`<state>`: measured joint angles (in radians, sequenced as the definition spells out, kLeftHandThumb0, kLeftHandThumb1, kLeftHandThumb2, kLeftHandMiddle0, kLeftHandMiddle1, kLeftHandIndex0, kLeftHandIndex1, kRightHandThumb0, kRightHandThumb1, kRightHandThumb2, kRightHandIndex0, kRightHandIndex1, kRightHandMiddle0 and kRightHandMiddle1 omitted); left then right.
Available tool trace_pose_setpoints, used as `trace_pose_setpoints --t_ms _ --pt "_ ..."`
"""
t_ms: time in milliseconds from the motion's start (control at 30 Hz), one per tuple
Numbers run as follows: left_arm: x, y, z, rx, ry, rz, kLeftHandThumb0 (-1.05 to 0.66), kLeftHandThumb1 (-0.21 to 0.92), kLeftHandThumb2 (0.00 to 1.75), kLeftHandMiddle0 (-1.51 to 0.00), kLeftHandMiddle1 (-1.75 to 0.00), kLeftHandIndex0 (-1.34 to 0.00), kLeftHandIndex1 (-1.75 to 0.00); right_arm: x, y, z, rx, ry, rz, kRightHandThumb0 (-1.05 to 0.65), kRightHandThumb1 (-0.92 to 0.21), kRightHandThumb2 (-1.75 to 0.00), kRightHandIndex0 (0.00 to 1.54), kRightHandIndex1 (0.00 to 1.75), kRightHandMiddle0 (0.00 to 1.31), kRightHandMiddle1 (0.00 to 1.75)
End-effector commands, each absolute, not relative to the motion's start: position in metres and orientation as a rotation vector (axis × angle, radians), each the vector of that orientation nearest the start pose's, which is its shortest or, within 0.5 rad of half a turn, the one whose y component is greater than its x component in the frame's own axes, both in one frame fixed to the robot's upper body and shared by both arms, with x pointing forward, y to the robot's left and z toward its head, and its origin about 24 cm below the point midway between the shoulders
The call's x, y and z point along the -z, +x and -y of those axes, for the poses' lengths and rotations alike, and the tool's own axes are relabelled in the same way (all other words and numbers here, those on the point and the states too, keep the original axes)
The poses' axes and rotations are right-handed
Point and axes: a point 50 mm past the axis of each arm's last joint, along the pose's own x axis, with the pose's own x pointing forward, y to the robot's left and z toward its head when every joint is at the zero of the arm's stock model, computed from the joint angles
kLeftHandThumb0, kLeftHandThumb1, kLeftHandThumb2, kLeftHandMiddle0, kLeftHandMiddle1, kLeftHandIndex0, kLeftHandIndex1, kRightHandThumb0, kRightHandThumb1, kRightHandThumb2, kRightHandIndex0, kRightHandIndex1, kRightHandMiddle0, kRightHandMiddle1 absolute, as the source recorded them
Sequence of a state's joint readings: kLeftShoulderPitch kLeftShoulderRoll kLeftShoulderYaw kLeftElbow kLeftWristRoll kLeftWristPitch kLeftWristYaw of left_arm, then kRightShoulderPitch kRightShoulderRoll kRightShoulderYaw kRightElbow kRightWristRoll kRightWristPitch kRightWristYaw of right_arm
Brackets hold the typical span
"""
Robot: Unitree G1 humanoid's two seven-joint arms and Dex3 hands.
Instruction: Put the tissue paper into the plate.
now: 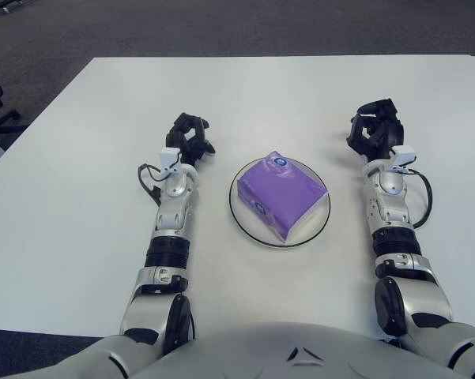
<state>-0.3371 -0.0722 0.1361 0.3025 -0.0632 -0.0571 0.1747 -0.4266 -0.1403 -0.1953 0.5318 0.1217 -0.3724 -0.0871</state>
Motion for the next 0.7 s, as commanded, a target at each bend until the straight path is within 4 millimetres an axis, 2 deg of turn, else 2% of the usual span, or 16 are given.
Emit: trace_pose_setpoints --t_ms 0,667 --pt "-0.021 0.292 -0.158 -0.241 -0.151 -0.090 -0.29 0.92 0.53 -1.03 -1.75 -0.64 -1.75 -0.019 0.294 0.199 0.252 0.062 0.066 -0.36 -0.79 -0.69 0.71 1.74 0.29 1.75" --pt "-0.018 0.290 -0.175 -0.236 -0.059 -0.059 -0.31 0.92 0.52 -1.01 -1.75 -0.67 -1.75 -0.018 0.293 0.197 0.242 -0.010 0.032 -0.37 -0.77 -0.71 0.72 1.75 0.30 1.75"
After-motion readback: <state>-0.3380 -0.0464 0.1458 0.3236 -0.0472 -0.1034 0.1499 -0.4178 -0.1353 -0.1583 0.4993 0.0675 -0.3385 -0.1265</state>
